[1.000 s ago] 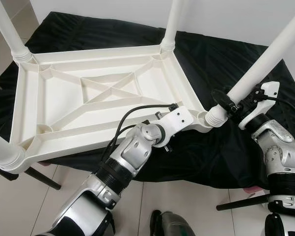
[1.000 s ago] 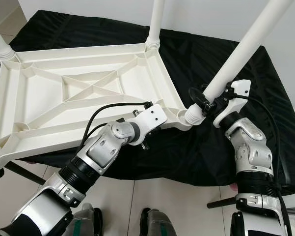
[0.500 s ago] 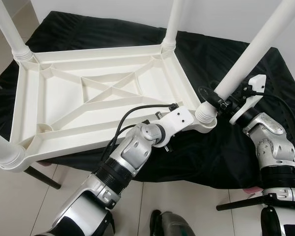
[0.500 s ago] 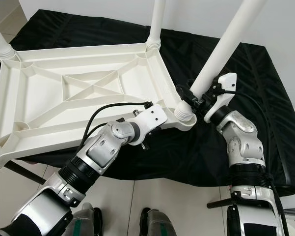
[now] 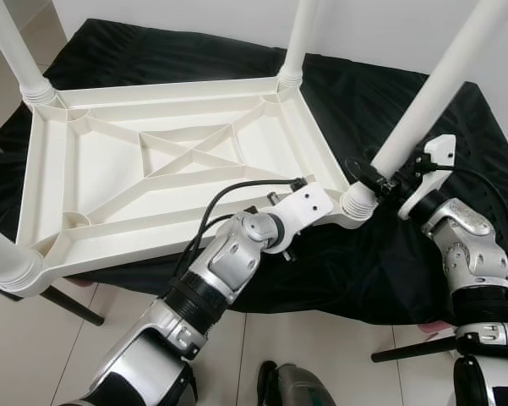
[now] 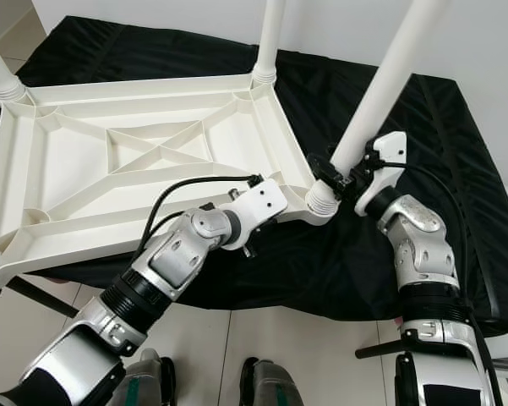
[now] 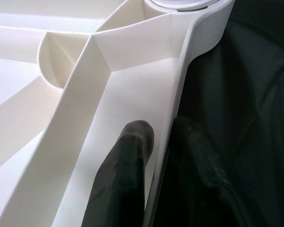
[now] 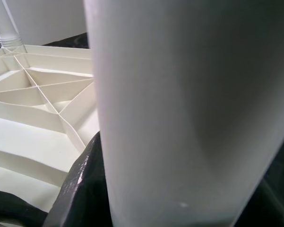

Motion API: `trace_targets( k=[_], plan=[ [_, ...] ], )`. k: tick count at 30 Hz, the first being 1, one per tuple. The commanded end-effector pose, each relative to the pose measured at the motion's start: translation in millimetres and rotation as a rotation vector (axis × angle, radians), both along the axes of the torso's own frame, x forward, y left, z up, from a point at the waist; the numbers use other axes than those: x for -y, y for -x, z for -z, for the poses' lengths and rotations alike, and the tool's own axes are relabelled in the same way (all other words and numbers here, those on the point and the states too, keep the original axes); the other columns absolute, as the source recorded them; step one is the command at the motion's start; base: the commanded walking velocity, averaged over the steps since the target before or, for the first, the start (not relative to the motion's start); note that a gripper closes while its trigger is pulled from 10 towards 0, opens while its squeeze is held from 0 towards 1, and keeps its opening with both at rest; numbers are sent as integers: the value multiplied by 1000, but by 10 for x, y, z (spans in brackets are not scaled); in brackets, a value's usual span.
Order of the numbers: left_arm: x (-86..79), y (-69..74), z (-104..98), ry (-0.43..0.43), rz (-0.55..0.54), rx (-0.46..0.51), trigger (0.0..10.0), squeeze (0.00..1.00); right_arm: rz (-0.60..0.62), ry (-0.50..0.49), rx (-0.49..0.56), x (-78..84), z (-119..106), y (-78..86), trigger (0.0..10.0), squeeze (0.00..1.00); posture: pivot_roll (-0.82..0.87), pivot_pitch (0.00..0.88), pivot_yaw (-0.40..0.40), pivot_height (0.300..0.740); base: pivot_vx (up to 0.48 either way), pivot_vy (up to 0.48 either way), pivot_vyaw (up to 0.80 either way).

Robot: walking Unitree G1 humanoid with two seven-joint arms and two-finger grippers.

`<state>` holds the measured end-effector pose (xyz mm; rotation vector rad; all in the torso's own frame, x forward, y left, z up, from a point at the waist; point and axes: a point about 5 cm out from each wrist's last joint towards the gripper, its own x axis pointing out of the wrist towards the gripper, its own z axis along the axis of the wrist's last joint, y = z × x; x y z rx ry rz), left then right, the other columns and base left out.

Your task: Building children table

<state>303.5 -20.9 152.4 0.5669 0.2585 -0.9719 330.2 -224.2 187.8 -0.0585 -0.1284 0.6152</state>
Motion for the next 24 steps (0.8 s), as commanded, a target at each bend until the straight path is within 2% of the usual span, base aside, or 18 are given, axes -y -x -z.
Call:
trace_targets(
  k=[1,7,24],
  plan=[
    [-24,-6,44,-11,-9,-13,10000,0,22,23,-69,63,164,20,10000,0,-2,78,-85,740,0,0,0],
    [-29,-12,34,-9,-11,-11,10000,0,42,25,-75,95,201,21,10000,0,-2,80,-85,740,0,0,0],
    [-65,-19,29,-11,-21,-12,10000,0,-28,35,-52,-180,308,44,10000,0,8,92,-87,740,0,0,0]
  ],
)
